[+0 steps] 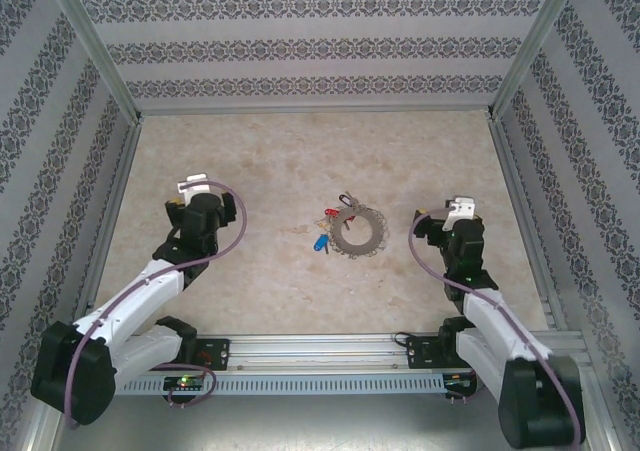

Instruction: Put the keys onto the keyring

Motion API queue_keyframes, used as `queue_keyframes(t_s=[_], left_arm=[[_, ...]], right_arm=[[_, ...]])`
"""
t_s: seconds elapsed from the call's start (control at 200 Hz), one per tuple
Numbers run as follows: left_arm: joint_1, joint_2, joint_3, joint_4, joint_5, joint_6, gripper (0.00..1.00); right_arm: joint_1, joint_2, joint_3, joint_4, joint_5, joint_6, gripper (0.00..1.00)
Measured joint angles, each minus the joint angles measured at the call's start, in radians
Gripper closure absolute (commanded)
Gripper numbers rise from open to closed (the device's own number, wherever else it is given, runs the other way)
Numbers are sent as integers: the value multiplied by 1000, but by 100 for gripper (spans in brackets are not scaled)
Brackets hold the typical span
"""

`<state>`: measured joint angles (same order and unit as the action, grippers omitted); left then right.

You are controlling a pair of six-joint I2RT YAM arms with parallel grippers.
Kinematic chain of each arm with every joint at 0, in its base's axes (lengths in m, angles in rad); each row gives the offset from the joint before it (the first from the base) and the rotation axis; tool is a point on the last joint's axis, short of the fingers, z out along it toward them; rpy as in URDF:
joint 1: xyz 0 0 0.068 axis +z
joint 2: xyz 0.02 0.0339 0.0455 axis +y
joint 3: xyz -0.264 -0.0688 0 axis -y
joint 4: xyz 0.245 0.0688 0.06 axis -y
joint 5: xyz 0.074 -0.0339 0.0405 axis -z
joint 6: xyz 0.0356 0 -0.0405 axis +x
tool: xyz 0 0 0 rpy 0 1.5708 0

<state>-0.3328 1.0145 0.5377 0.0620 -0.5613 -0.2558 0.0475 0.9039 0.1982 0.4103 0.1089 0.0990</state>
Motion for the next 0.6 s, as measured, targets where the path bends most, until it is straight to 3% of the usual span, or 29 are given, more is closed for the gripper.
queue_keyframes(t_s=[0.195,0.42,0.6], left_arm=[[71,64,-71,180,-26,90,0],[136,285,-160,483,18,183,0],[153,475,-180,726,82,268,0]], right_arm=[[-2,304,4,262,-15,-46,2],[-6,507,76,454,-24,-70,2],[-6,577,120,481,-36,-80,2]])
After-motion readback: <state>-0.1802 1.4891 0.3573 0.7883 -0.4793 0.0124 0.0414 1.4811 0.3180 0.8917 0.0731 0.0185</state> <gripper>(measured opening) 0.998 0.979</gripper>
